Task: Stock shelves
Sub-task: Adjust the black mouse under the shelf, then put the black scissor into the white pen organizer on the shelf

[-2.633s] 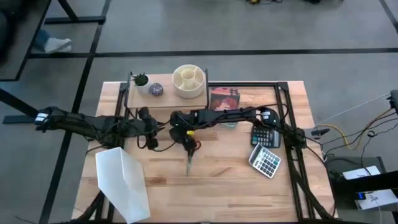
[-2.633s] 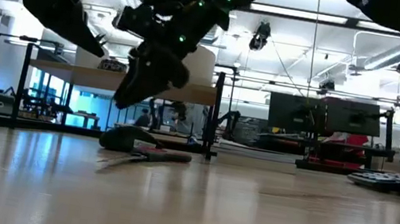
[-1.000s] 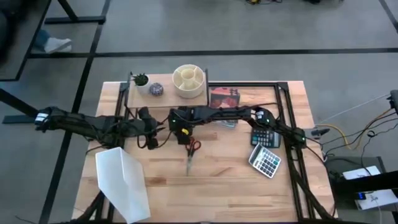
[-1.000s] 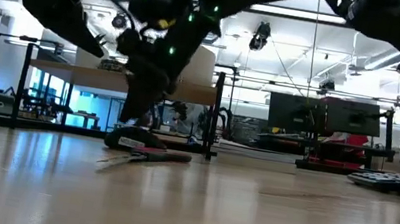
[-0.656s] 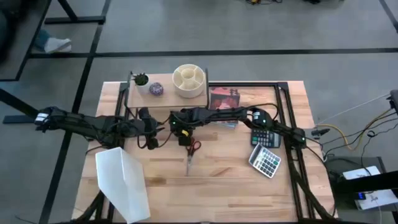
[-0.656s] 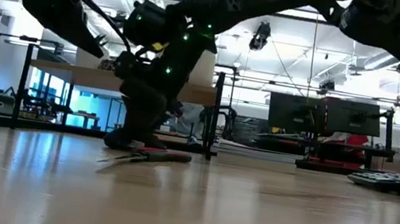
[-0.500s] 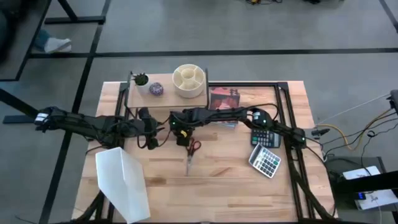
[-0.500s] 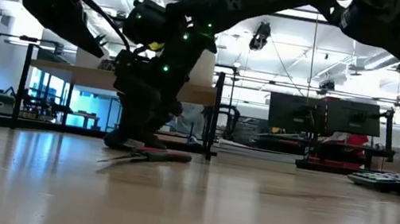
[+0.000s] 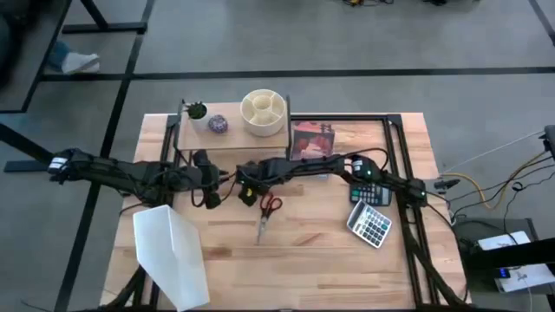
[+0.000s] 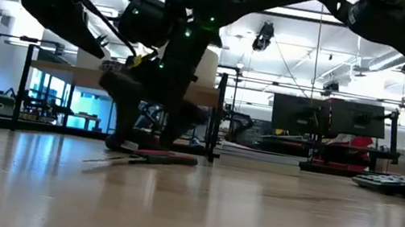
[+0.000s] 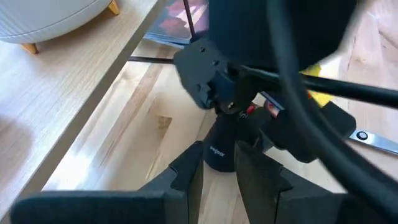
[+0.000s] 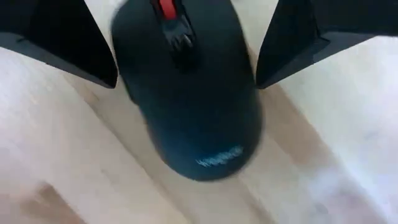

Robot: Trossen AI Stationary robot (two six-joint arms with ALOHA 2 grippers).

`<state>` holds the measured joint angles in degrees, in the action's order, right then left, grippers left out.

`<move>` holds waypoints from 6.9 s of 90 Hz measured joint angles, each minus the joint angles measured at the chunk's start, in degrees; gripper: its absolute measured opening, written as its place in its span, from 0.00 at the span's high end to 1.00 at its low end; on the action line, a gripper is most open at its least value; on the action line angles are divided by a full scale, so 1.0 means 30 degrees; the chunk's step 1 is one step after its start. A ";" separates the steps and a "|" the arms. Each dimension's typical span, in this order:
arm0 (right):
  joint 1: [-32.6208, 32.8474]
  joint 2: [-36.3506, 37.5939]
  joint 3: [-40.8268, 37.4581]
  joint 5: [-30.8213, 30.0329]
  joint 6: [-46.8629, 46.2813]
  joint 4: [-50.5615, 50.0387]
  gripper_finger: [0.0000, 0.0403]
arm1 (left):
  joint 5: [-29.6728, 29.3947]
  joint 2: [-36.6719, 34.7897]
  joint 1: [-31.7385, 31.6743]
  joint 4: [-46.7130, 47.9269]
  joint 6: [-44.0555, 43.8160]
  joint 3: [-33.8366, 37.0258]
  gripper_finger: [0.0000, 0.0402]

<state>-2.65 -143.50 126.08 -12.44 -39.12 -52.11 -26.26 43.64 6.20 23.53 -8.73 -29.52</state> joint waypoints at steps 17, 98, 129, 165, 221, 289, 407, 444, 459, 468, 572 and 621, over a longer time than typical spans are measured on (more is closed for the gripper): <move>0.0218 0.0007 0.0000 -0.0515 -0.1377 -0.1208 0.10 | -0.0006 0.0000 0.0000 0.0157 -0.0057 0.0000 0.81; 0.1272 0.0199 0.1680 0.3335 0.3560 -0.0188 0.10 | -0.0051 -0.0034 -0.0007 0.0459 -0.0138 0.0000 0.81; 0.1551 0.0073 0.2514 0.4239 1.1322 0.1011 0.10 | 0.0443 -0.0704 -0.0007 0.3008 -0.0362 -0.1187 0.81; 0.1363 -0.0334 0.0391 0.4142 1.2684 0.5903 0.43 | 0.0444 -0.1151 -0.0007 0.3162 -0.0780 -0.1137 0.81; 0.0379 -0.0627 -0.0670 -0.0565 1.4203 0.6803 0.81 | 0.0452 -0.1122 -0.0007 0.3199 -0.0880 -0.1122 0.81; 0.1414 0.1763 -0.1074 -0.2420 1.6196 0.1913 1.00 | 0.0508 -0.1093 -0.0007 0.3551 -0.1333 -0.1115 0.81; -0.0367 0.1724 -0.5617 -0.2968 1.7518 0.7595 1.00 | 0.0360 0.0819 -0.0007 0.1669 -0.1549 -0.0423 0.81; -0.1045 0.1683 -0.5625 -0.4860 1.9320 0.8520 1.00 | -0.0119 0.1404 -0.0022 0.1695 -0.1610 -0.0423 0.81; -0.0654 0.1756 -0.5632 -0.5021 1.9012 0.8572 1.00 | 0.0037 0.1384 0.0007 0.1800 -0.1581 -0.0423 0.81; -0.0189 0.2099 -0.5632 -0.5097 1.8836 0.8535 1.00 | 0.0073 0.1355 0.0007 0.1800 -0.1568 -0.0423 0.81; 0.4590 0.6077 -0.5756 0.0004 1.7827 -0.1305 0.81 | -0.0067 0.1495 0.0000 0.1141 -0.1981 -0.0430 0.81; 0.1130 0.5035 -0.6200 0.5097 2.2527 0.0487 0.60 | -0.0066 0.1516 -0.0007 0.1018 -0.2267 -0.0371 0.81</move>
<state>0.74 -128.40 107.48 2.85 28.46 -50.65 -26.46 48.18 6.17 26.58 -15.53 -30.63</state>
